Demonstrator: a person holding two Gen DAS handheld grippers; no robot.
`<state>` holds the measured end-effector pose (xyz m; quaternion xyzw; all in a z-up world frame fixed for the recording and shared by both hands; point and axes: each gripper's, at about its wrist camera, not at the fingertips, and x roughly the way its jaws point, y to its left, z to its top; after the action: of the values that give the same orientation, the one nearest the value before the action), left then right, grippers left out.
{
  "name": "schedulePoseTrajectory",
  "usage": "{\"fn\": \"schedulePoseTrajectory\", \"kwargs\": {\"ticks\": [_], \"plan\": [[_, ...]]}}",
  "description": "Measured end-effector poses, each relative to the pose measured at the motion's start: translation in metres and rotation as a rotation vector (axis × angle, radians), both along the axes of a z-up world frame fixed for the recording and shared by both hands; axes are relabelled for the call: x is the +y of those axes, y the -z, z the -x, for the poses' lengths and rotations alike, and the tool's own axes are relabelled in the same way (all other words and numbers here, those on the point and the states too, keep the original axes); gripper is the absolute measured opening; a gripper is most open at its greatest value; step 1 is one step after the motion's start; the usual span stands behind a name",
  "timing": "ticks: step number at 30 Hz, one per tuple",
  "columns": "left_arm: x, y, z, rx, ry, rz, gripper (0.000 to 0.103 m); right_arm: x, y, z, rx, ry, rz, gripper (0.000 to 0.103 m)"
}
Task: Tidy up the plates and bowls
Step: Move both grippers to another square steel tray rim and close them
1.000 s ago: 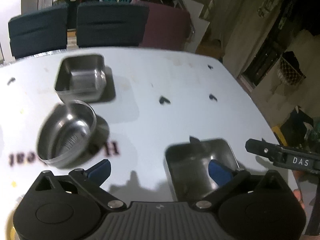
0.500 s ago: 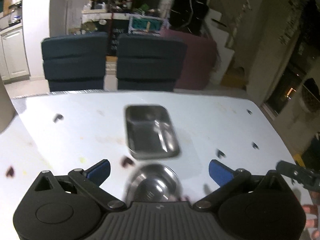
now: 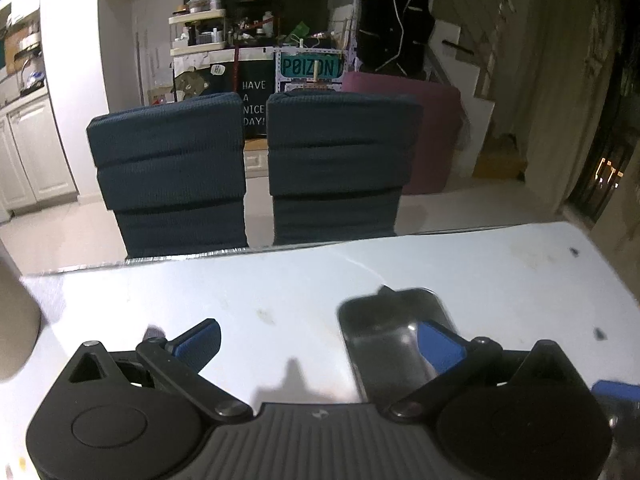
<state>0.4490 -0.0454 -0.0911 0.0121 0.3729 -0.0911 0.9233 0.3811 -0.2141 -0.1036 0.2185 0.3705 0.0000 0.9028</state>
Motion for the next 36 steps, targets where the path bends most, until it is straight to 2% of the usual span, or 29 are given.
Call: {"fn": "schedulePoseTrajectory", "kwargs": {"ticks": [4, 7, 10, 15, 17, 19, 23, 28, 30, 32, 36], "plan": [[-0.010, 0.025, -0.028, 0.048, 0.028, -0.078, 0.103, 0.011, 0.017, -0.029, 0.058, 0.011, -0.015, 0.103], [-0.018, 0.043, -0.041, 0.052, 0.046, -0.141, 0.103, 0.019, 0.032, -0.044, 0.120, 0.009, -0.027, 0.103], [-0.021, 0.054, -0.050, 0.056, 0.060, -0.158, 0.103, 0.024, 0.043, -0.055, 0.154, 0.007, -0.007, 0.103], [-0.012, 0.060, -0.057, 0.046, 0.003, -0.172, 0.103, 0.028, 0.052, -0.066, 0.208, 0.032, 0.047, 0.101], [-0.008, 0.061, -0.059, 0.048, -0.003, -0.182, 0.103, 0.029, 0.053, -0.070, 0.226, 0.031, 0.082, 0.097], [-0.005, 0.061, -0.058, 0.046, 0.001, -0.174, 0.103, 0.028, 0.055, -0.068, 0.241, 0.038, 0.120, 0.087], [0.002, 0.062, -0.054, 0.051, 0.018, -0.163, 0.103, 0.025, 0.052, -0.071, 0.249, 0.024, 0.177, 0.082], [0.011, 0.061, -0.042, 0.061, 0.055, -0.159, 0.103, 0.026, 0.047, -0.087, 0.232, -0.033, 0.251, 0.062], [0.015, 0.061, -0.035, 0.056, 0.070, -0.175, 0.103, 0.027, 0.047, -0.096, 0.218, -0.037, 0.288, 0.060], [0.020, 0.060, -0.030, 0.061, 0.086, -0.144, 0.103, 0.025, 0.047, -0.107, 0.213, -0.011, 0.315, 0.057], [0.017, 0.062, -0.020, 0.069, 0.117, -0.126, 0.103, 0.020, 0.051, -0.121, 0.199, 0.003, 0.285, 0.056]]}}
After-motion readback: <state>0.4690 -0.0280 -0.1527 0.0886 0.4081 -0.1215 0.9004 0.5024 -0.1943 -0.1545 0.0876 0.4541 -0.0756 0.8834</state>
